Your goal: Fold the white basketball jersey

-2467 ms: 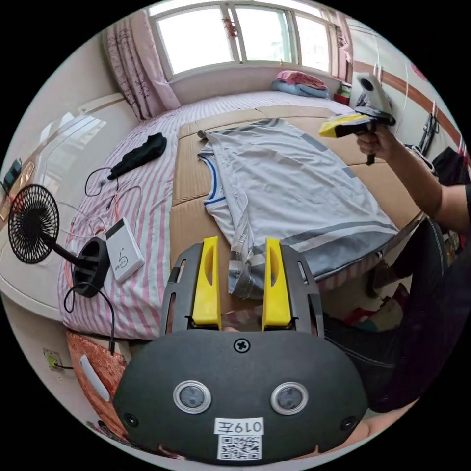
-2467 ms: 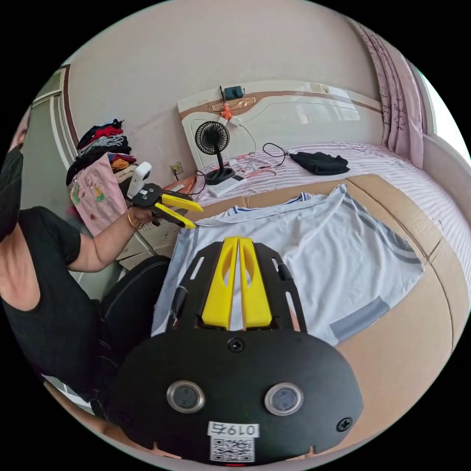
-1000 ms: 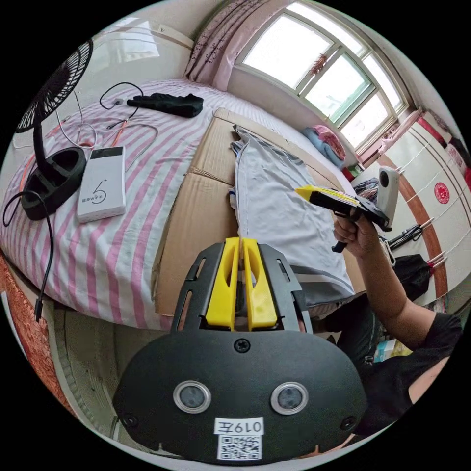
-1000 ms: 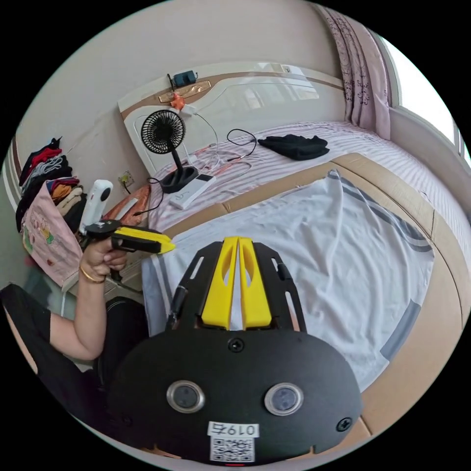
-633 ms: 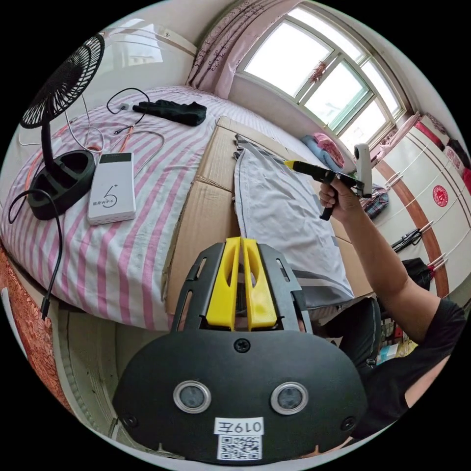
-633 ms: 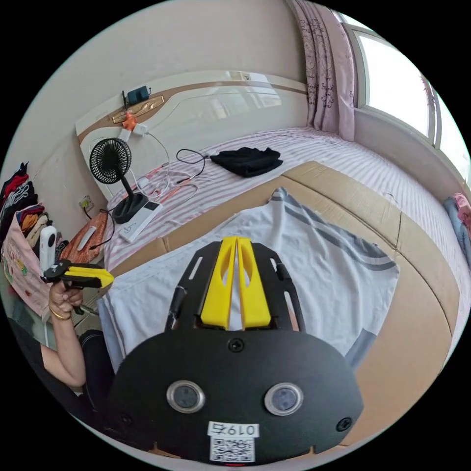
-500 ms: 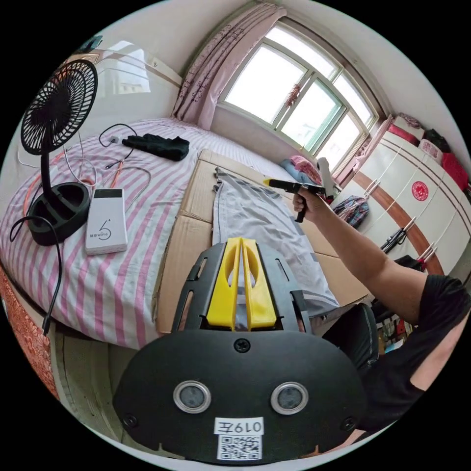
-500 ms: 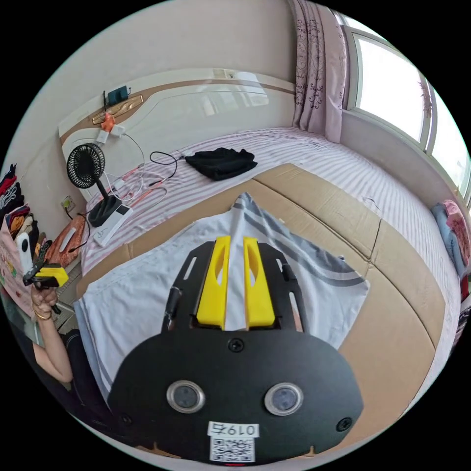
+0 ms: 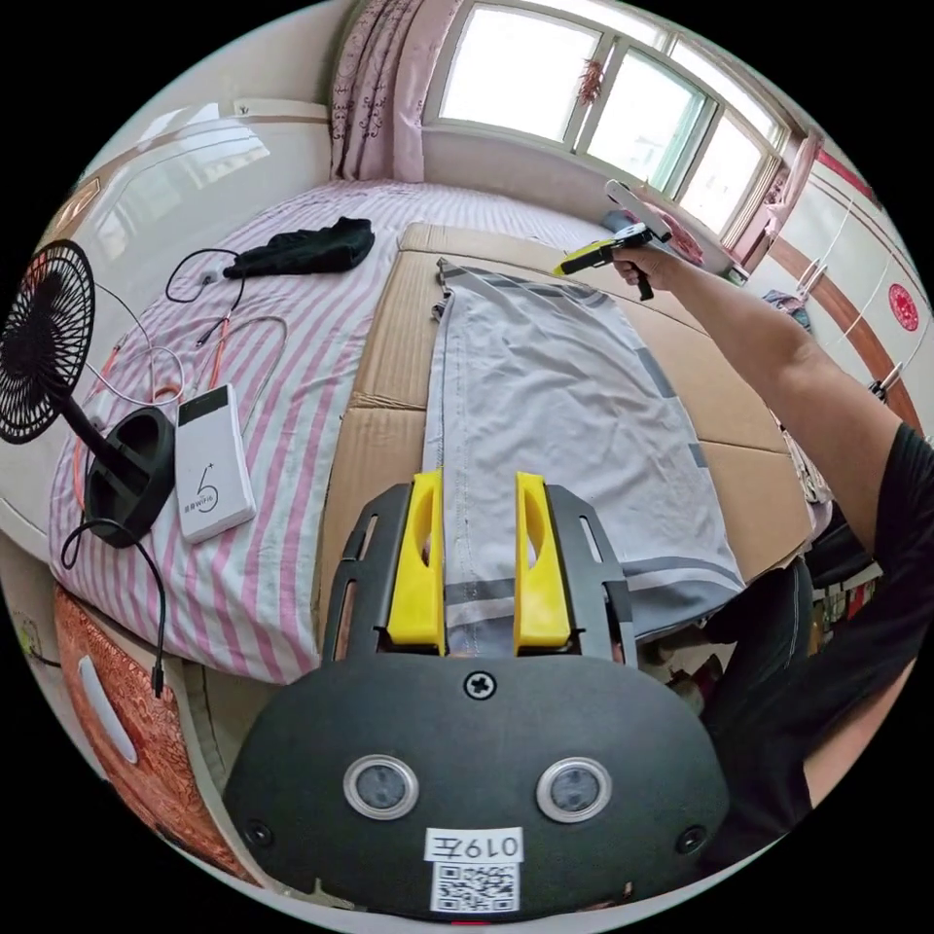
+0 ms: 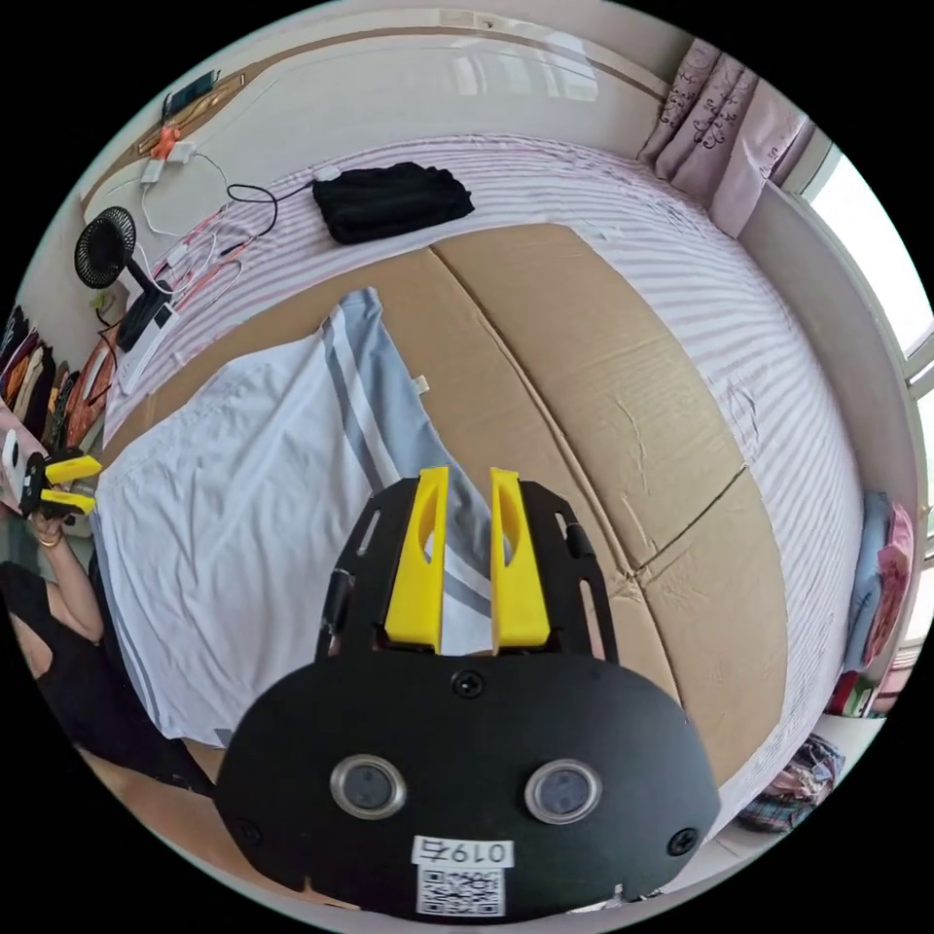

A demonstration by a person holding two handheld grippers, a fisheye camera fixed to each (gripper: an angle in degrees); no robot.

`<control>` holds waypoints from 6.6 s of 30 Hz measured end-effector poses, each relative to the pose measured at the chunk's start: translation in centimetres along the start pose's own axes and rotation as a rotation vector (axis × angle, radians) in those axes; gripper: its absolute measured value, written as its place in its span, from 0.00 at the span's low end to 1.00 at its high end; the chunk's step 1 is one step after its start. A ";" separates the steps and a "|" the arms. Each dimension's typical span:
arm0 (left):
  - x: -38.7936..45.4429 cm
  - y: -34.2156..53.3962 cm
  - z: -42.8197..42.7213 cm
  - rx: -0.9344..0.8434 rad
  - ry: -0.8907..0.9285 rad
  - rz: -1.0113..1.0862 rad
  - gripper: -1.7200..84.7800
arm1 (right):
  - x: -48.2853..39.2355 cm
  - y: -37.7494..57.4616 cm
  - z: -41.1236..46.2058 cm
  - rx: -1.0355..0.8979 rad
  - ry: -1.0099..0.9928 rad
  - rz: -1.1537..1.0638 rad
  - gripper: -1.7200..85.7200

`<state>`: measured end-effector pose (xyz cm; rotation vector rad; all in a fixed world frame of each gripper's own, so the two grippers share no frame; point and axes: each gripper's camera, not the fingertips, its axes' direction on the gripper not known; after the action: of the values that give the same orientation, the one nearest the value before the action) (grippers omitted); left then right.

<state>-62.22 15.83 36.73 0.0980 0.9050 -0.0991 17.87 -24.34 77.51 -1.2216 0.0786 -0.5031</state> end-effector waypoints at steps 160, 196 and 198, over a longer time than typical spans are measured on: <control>-3.1 35.5 -4.6 0.244 0.227 -0.658 0.05 | -43.8 70.6 65.8 0.258 0.872 -0.277 0.02; -2.2 32.3 -8.7 0.232 0.063 -0.461 0.03 | -45.7 68.6 62.2 0.266 0.866 -0.409 0.07; -1.9 31.6 -10.3 0.319 0.064 -0.442 0.03 | -45.8 68.7 60.4 0.319 0.827 -0.400 0.07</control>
<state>-67.36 48.48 33.28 0.1971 0.9576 -0.6551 19.11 64.46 26.75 -0.6505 0.4435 -1.3002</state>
